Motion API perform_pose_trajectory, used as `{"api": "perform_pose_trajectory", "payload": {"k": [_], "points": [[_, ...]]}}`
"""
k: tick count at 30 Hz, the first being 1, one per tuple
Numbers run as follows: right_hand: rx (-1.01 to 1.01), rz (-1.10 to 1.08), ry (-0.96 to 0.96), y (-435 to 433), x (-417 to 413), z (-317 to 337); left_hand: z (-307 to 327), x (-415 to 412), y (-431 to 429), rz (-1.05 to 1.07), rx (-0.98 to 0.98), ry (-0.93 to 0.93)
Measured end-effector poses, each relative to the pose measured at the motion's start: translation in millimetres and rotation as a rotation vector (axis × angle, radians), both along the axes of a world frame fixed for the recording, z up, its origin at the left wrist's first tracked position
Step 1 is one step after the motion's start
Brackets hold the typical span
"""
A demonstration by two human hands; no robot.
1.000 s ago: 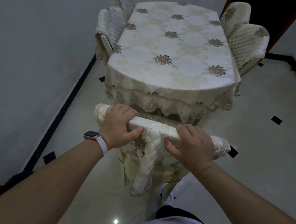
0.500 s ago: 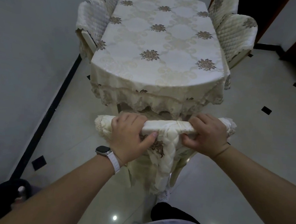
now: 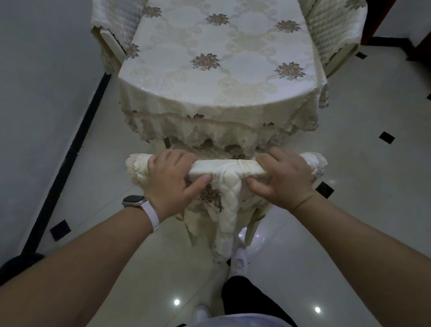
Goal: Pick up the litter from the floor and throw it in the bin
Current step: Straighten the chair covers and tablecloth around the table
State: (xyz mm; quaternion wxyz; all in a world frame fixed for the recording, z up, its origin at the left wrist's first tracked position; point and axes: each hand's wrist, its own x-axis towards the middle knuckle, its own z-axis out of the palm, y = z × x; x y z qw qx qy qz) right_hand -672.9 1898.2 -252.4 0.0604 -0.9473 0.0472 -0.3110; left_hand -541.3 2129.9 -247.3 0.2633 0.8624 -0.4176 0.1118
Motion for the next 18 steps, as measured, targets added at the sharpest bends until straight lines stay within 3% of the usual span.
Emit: {"api": "perform_pose_trajectory", "payload": {"k": [11,18], "points": [[0.040,0.061,0.195,9.3,-11.0,-53.4,-55.1,8.6,20.3,-0.128,0.170,0.057],[0.074,0.015,0.212,-11.7,11.6,-62.2,-60.1,29.2,-7.0,-0.133,0.161,0.110]]}}
